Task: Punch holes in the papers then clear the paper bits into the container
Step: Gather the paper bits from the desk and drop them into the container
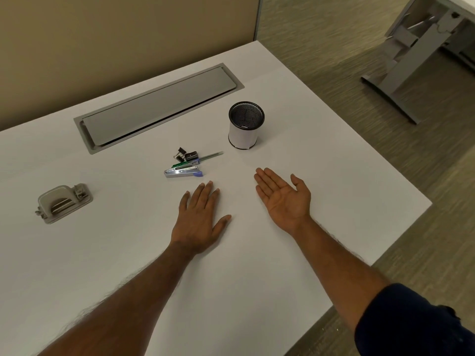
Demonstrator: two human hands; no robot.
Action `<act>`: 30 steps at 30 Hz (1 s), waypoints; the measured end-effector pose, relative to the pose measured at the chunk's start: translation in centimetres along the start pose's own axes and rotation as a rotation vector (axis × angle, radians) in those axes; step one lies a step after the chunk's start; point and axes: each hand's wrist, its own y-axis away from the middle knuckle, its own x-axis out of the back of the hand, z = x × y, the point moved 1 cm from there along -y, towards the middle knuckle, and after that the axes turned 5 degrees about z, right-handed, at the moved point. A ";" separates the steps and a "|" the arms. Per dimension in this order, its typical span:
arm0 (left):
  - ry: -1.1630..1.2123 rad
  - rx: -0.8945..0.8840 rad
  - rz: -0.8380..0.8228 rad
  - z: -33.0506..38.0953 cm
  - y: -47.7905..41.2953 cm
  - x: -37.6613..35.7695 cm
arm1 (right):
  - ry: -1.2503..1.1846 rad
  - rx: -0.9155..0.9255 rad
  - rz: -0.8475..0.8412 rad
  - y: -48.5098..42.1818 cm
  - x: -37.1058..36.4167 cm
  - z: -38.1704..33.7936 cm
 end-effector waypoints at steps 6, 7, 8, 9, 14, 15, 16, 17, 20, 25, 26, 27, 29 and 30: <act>-0.001 -0.001 0.013 0.0 0.2 0.1 | -0.088 -0.010 -0.049 0.3 0.8 0.2; -0.002 0.000 0.016 0.0 0.2 0.1 | -0.065 -0.004 -0.045 0.3 0.8 0.2; -0.004 0.002 0.021 -0.1 0.3 0.1 | -0.015 0.013 -0.025 0.3 0.8 0.2; -0.006 0.003 0.024 -0.1 0.3 0.1 | 0.080 0.053 0.010 0.3 0.7 0.2; -0.011 0.010 0.021 -0.2 0.2 0.1 | 1.277 0.721 0.218 0.4 1.0 1.6; -0.015 0.011 0.018 -0.2 0.2 0.1 | 1.545 0.827 0.201 0.1 1.4 1.9; -0.019 0.011 0.015 -0.3 0.2 0.1 | 1.742 0.845 0.189 -0.1 1.8 2.2; -0.021 0.012 0.012 -0.3 0.2 0.0 | 1.881 0.814 0.196 -0.4 2.3 2.5; -0.023 0.018 -0.001 -0.3 0.3 -0.1 | 2.151 0.757 0.228 -0.7 3.4 3.6; -0.025 0.026 -0.008 -0.4 0.6 -0.3 | 2.287 0.742 0.166 -0.5 3.3 4.7; -0.019 0.027 -0.006 -0.4 0.7 -0.2 | 2.310 0.754 0.103 -0.3 3.2 5.1; -0.013 0.028 -0.005 -0.4 0.7 -0.2 | 2.333 0.771 0.027 -0.1 3.1 5.6; -0.005 0.030 -0.010 -0.5 0.8 -0.2 | 2.350 0.795 -0.104 0.3 3.1 6.7; -0.002 0.031 -0.010 -0.5 0.8 -0.2 | 2.340 0.796 -0.142 0.4 3.1 6.9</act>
